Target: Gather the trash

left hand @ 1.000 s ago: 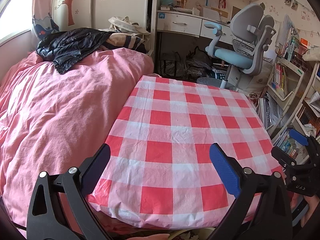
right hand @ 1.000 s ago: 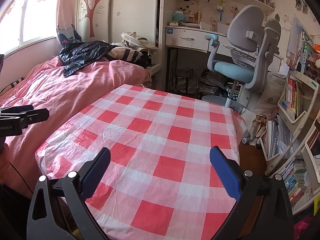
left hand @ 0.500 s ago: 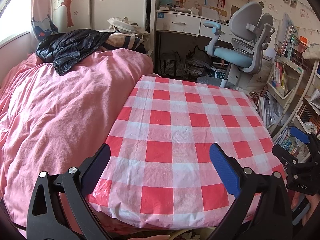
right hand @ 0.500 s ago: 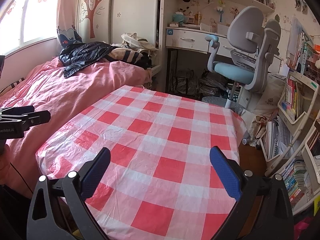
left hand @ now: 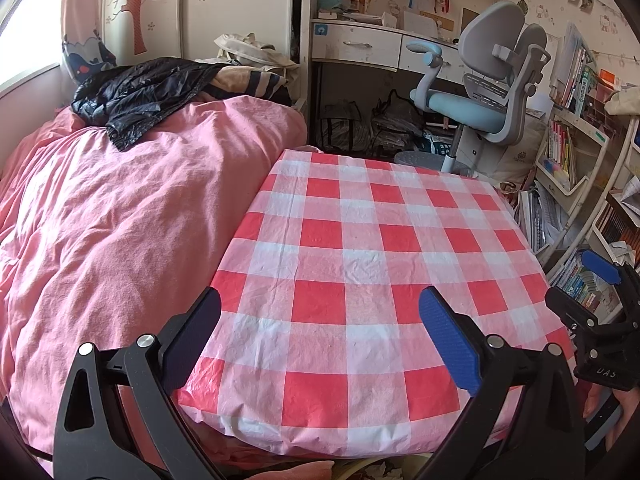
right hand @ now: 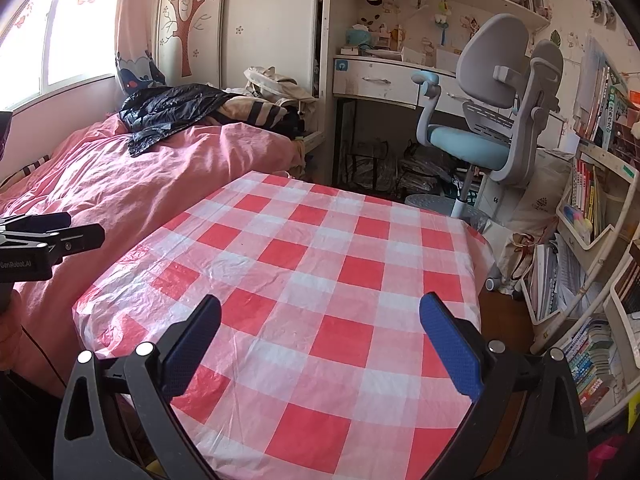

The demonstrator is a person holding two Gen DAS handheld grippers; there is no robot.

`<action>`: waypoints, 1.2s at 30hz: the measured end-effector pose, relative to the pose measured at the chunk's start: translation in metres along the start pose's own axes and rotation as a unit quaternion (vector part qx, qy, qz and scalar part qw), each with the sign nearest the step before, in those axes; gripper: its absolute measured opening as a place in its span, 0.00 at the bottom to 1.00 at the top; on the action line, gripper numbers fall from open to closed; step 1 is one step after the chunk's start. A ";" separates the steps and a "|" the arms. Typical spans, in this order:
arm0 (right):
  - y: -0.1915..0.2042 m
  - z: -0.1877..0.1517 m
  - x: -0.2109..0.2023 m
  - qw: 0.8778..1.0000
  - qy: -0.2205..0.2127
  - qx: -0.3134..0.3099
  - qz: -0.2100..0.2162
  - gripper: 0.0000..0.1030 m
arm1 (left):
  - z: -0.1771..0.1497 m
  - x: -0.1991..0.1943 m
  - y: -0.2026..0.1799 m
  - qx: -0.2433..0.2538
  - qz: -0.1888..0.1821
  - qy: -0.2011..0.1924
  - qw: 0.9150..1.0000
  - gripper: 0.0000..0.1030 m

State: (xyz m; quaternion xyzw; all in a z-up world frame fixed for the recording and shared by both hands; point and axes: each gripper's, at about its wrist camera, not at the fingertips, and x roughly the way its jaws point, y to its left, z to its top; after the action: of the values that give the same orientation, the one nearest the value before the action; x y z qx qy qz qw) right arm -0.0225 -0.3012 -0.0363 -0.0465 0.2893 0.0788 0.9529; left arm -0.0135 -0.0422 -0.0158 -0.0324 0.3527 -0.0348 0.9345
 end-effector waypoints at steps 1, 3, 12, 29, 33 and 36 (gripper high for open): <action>0.000 0.000 0.000 1.000 0.000 0.000 0.000 0.92 | 0.000 0.000 0.000 0.000 0.000 0.000 1.000 0.93; 0.000 0.000 0.000 1.000 0.001 -0.001 -0.001 0.92 | 0.000 0.000 0.000 0.000 0.000 0.000 1.000 0.93; 0.004 0.002 0.002 1.000 0.002 -0.011 0.001 0.92 | 0.000 0.000 0.000 0.001 -0.001 0.000 1.000 0.93; 0.012 0.000 0.003 1.000 0.000 -0.017 0.008 0.92 | -0.003 0.002 0.004 0.011 0.000 0.002 1.000 0.93; 0.016 -0.001 0.004 1.000 0.001 -0.025 0.008 0.92 | -0.003 0.002 0.006 0.011 -0.001 0.001 1.000 0.93; 0.016 -0.001 0.004 1.000 0.002 -0.026 0.008 0.92 | -0.003 0.003 0.004 0.009 0.001 0.003 1.000 0.93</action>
State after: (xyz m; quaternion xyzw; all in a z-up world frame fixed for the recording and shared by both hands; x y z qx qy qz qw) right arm -0.0229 -0.2853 -0.0400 -0.0691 0.2892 0.0940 0.9501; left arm -0.0133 -0.0381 -0.0201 -0.0236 0.3556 -0.0375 0.9336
